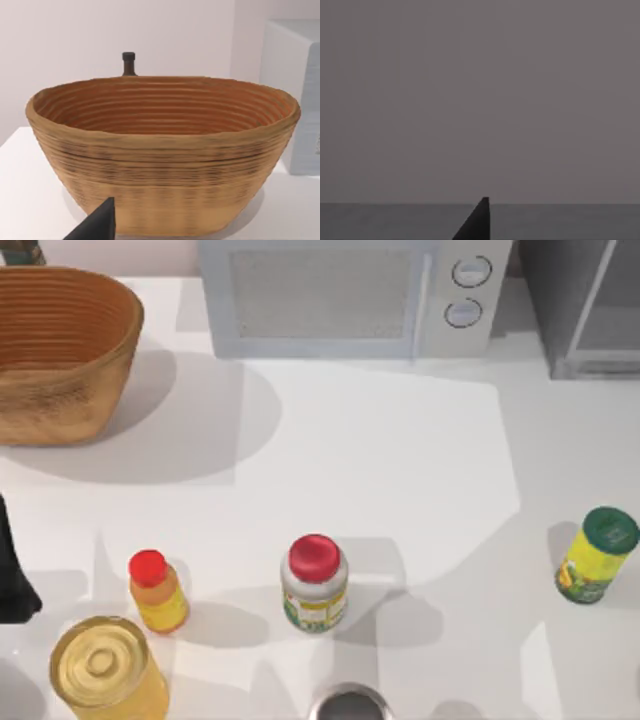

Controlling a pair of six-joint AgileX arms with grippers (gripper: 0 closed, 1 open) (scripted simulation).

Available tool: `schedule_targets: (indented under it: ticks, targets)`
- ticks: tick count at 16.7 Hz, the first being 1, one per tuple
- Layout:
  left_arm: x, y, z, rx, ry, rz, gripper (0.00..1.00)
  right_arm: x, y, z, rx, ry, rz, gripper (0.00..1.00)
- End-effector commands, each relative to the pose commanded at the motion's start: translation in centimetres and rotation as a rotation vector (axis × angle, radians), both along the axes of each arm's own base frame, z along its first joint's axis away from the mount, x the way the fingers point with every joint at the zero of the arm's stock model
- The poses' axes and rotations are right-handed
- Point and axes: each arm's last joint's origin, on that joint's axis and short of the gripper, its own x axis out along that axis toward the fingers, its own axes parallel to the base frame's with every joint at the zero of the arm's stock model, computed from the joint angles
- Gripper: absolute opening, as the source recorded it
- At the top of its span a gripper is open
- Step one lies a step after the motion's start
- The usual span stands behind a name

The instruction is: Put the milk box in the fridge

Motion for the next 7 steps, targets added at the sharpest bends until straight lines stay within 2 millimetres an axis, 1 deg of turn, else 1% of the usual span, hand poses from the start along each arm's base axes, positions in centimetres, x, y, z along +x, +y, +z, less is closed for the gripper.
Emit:
schedule_targets:
  ticks: [1,2,7]
  targets:
    - [0.0,0.0,0.0,0.0,0.0,0.0,1.0,0.0,0.0,0.0,0.0,0.0,0.0,0.98]
    - [0.0,0.0,0.0,0.0,0.0,0.0,1.0,0.0,0.0,0.0,0.0,0.0,0.0,1.0]
    - [0.0,0.0,0.0,0.0,0.0,0.0,1.0,0.0,0.0,0.0,0.0,0.0,0.0,1.0]
